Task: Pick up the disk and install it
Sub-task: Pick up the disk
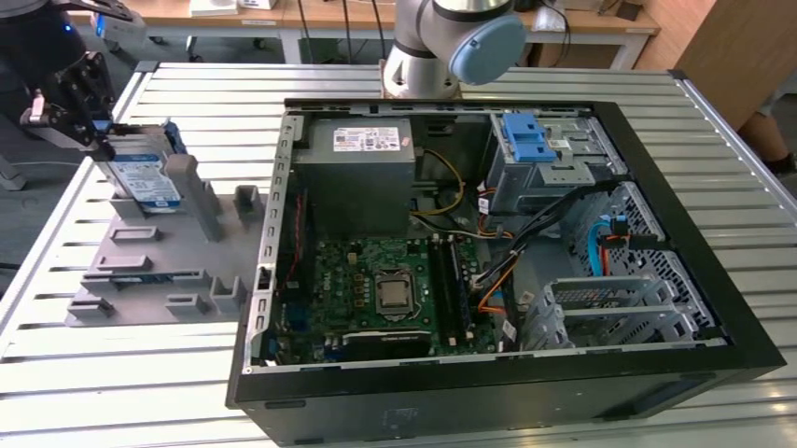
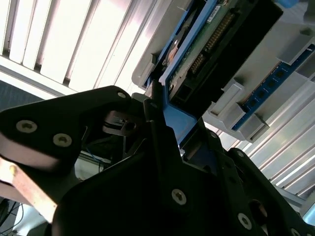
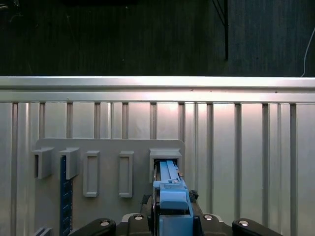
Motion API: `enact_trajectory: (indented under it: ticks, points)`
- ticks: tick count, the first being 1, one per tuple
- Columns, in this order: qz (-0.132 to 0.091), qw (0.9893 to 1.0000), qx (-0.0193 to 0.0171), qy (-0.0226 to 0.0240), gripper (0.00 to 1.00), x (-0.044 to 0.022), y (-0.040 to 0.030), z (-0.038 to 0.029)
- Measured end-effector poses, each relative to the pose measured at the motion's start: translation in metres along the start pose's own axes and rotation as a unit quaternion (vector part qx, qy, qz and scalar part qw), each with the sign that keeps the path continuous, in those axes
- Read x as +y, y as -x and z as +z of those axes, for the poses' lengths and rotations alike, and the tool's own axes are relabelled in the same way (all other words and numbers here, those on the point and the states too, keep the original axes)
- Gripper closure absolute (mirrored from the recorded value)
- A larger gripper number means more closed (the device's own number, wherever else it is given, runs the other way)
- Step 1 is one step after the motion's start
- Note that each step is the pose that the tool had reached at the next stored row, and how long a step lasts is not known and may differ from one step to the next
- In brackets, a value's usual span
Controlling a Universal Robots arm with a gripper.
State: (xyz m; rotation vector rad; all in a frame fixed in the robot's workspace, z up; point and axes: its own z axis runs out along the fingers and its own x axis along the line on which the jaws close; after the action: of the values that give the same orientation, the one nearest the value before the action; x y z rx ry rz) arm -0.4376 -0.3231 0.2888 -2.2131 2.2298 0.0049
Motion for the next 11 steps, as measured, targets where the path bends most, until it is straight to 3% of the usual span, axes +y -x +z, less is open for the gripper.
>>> enact_trajectory:
  ticks: [11]
  points:
    - [0.024, 0.9997, 0.001, 0.0, 0.63, 0.0, 0.0, 0.0]
